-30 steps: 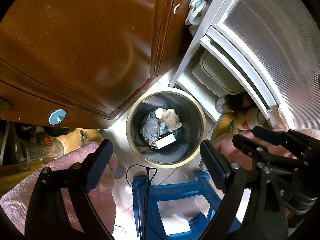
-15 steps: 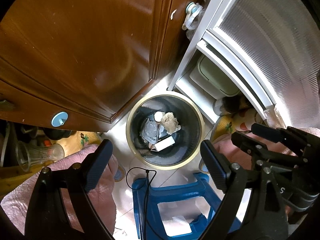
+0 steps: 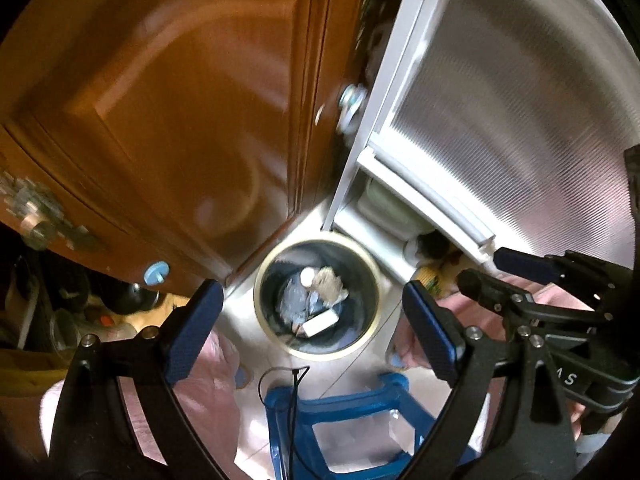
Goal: Collect trash
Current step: 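Raise both tools back up to the counter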
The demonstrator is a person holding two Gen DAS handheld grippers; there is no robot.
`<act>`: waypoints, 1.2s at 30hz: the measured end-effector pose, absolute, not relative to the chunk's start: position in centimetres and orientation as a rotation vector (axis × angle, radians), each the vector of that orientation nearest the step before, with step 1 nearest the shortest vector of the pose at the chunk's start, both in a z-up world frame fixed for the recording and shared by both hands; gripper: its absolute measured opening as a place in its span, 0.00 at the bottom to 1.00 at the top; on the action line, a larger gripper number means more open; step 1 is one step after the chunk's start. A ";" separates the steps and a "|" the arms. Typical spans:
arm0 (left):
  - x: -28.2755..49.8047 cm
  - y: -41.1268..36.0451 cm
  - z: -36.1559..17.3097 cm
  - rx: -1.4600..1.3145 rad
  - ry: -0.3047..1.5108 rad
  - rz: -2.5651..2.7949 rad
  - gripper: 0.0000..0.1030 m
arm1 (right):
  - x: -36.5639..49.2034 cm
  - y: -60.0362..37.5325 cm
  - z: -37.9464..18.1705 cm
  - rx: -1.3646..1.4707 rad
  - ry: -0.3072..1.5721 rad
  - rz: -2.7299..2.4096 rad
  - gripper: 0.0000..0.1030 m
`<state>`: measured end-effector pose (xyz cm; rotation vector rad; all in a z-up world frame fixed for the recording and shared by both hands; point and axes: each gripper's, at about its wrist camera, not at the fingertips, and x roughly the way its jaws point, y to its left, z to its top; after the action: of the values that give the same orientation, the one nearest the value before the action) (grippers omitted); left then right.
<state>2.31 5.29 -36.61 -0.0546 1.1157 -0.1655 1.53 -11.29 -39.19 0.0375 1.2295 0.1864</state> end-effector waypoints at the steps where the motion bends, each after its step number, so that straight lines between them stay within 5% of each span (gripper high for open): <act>1: 2.1 5.3 -35.2 -0.054 1.092 -0.174 0.87 | 1.3 -11.5 -38.2 0.040 1.217 0.192 0.46; 10: 1.9 2.9 -22.0 0.045 0.954 -0.293 0.87 | -0.3 -12.0 -24.2 -0.067 1.020 0.273 0.47; 14: 2.7 1.6 -16.8 0.071 0.917 -0.349 0.87 | 0.1 -13.0 -17.7 -0.125 0.936 0.252 0.58; 25: 9.8 -1.1 -3.2 0.166 0.855 -0.425 0.87 | 6.2 -18.9 -3.2 -0.049 0.827 0.180 0.59; 36: 23.8 -2.7 1.6 0.173 0.878 -0.376 0.87 | 20.4 -24.2 3.7 0.070 0.839 0.143 0.62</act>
<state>23.82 -2.68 1.58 0.1728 0.8781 -0.3760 20.37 -24.20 3.68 0.0704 0.8390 0.1430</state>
